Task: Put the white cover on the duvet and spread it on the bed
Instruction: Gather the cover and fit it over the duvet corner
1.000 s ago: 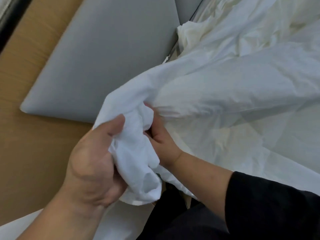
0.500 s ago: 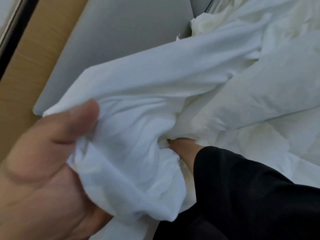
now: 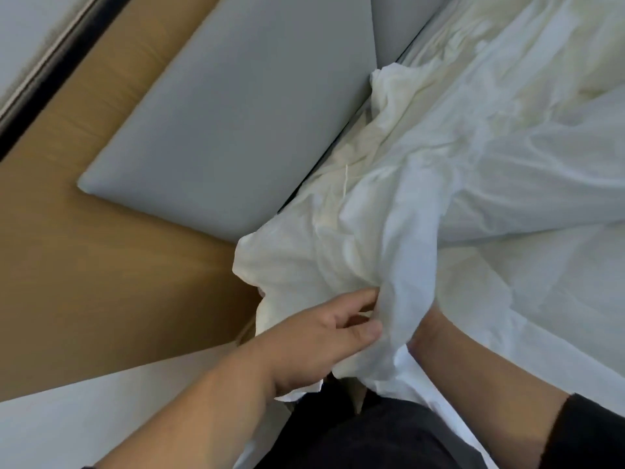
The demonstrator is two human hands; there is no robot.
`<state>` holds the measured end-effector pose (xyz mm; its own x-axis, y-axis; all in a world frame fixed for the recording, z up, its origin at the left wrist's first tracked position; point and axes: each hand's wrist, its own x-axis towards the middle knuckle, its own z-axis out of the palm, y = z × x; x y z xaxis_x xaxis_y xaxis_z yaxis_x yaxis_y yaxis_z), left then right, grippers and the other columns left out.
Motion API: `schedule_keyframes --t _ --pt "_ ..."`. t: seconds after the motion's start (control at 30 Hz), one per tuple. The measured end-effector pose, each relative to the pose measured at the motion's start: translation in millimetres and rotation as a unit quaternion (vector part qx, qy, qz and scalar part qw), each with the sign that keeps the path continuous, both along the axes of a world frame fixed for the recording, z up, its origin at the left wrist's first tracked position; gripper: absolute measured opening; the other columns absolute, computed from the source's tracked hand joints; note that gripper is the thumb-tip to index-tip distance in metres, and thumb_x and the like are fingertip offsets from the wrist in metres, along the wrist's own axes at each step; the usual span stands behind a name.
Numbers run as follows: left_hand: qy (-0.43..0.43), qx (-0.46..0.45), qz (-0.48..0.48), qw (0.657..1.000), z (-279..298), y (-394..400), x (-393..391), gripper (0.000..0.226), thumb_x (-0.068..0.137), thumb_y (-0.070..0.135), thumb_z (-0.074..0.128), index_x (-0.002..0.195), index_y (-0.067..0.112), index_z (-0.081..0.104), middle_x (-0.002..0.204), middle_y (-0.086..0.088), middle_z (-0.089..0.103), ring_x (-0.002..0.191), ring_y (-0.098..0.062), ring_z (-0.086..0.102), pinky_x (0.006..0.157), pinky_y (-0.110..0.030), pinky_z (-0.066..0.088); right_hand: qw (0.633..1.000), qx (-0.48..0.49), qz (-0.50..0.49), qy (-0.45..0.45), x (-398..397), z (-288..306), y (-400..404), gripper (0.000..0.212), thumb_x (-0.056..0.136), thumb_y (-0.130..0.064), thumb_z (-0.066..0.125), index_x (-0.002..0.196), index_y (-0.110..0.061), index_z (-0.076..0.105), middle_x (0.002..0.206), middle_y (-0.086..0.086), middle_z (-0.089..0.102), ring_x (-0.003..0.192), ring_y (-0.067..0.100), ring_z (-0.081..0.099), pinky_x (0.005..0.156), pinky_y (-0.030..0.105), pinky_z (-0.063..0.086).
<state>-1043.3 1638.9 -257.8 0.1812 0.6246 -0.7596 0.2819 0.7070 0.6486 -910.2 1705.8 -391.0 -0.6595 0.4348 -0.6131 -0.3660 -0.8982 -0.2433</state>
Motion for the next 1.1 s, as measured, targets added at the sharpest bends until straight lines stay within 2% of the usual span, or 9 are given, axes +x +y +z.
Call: schedule_keyframes --t 0.07,0.27,0.4,0.5,0.73,0.83,0.93,1.0,1.1 --pt "0.019 -0.018 -0.027 0.999 -16.6 -7.3 1.2 0.048 0.103 0.025 0.054 0.146 0.041 0.043 0.141 0.021 0.054 0.127 0.006 0.051 0.114 -0.024 0.039 0.988 -0.024 -0.022 0.148 27.0 2.9 -17.9 0.047 0.095 -0.043 0.053 0.094 0.001 0.069 0.09 0.019 0.07 0.092 0.032 0.068 0.088 0.037 0.051" --pt "0.114 -0.017 -0.035 0.993 -49.1 -24.2 -8.3 0.028 0.098 0.02 0.058 0.122 0.032 0.066 0.119 0.013 0.068 0.112 -0.005 0.063 0.101 -0.026 0.049 0.997 0.019 0.0 0.078 78.5 16.0 -55.4 0.107 0.071 -0.087 0.053 0.145 -0.01 0.049 0.147 0.025 0.048 0.137 0.046 0.045 0.117 0.06 0.03" --pt "0.193 0.002 -0.001 0.981 -74.1 -31.8 -26.7 0.018 0.097 0.027 0.061 0.115 0.031 0.064 0.121 0.012 0.064 0.113 -0.005 0.058 0.091 -0.019 0.046 0.982 0.148 0.031 -0.111 92.1 36.2 -61.5 0.076 0.077 -0.05 0.08 0.141 -0.02 0.051 0.133 0.007 0.066 0.123 0.029 0.063 0.106 0.052 0.046" --pt "0.248 0.011 -0.008 0.969 -92.4 -33.2 -43.3 0.036 0.096 0.03 0.063 0.131 0.027 0.056 0.133 0.008 0.056 0.118 -0.011 0.055 0.091 -0.023 0.044 0.918 0.239 0.091 -0.304 83.0 48.2 -68.3 0.044 0.088 -0.007 0.069 0.128 -0.023 0.059 0.114 -0.001 0.073 0.105 0.023 0.07 0.093 0.046 0.057" --pt "0.428 0.063 -0.029 0.901 -132.1 -20.2 -113.8 0.079 0.083 0.029 0.066 0.151 0.021 0.027 0.152 -0.009 0.03 0.137 -0.035 0.034 0.109 -0.044 0.039 0.804 0.164 -0.162 -0.548 113.2 65.5 -64.2 0.019 0.089 0.002 0.046 0.097 -0.003 0.062 0.081 0.008 0.061 0.074 0.025 0.056 0.065 0.029 0.047" --pt "0.451 0.052 -0.096 0.886 -151.4 -15.7 -145.1 0.09 0.078 0.041 0.069 0.151 0.023 0.019 0.152 -0.01 0.027 0.135 -0.04 0.033 0.109 -0.048 0.037 0.703 0.136 -0.137 -0.684 158.7 65.1 -66.3 0.008 0.095 0.001 0.043 0.095 -0.001 0.05 0.069 0.004 0.038 0.06 0.023 0.035 0.052 0.026 0.033" --pt "0.435 0.01 -0.196 0.879 -176.9 -20.0 -167.2 0.091 0.076 0.051 0.067 0.149 0.023 0.021 0.151 -0.008 0.03 0.135 -0.038 0.036 0.107 -0.047 0.038 0.625 0.044 -0.095 -0.774 179.0 45.5 -89.5 0.024 0.085 -0.008 0.052 0.095 0.012 0.06 0.075 0.016 0.05 0.064 0.03 0.045 0.059 0.037 0.039" --pt "0.409 -0.01 -0.215 0.887 -194.9 -28.9 -174.4 0.078 0.078 0.045 0.057 0.146 0.022 0.028 0.148 -0.008 0.035 0.132 -0.038 0.039 0.105 -0.049 0.04 0.614 -0.009 -0.001 -0.789 179.4 27.0 -109.2 0.034 0.09 -0.012 0.056 0.114 0.011 0.063 0.096 0.021 0.062 0.082 0.036 0.058 0.075 0.047 0.048" --pt "0.408 0.003 -0.22 0.886 -221.4 -40.3 -181.0 0.068 0.083 0.039 0.056 0.143 0.021 0.028 0.148 -0.007 0.033 0.131 -0.039 0.039 0.104 -0.052 0.042 0.608 0.007 0.115 -0.785 133.4 17.5 -133.8 0.046 0.097 -0.018 0.058 0.139 -0.001 0.048 0.12 0.021 0.059 0.098 0.036 0.054 0.082 0.04 0.04"
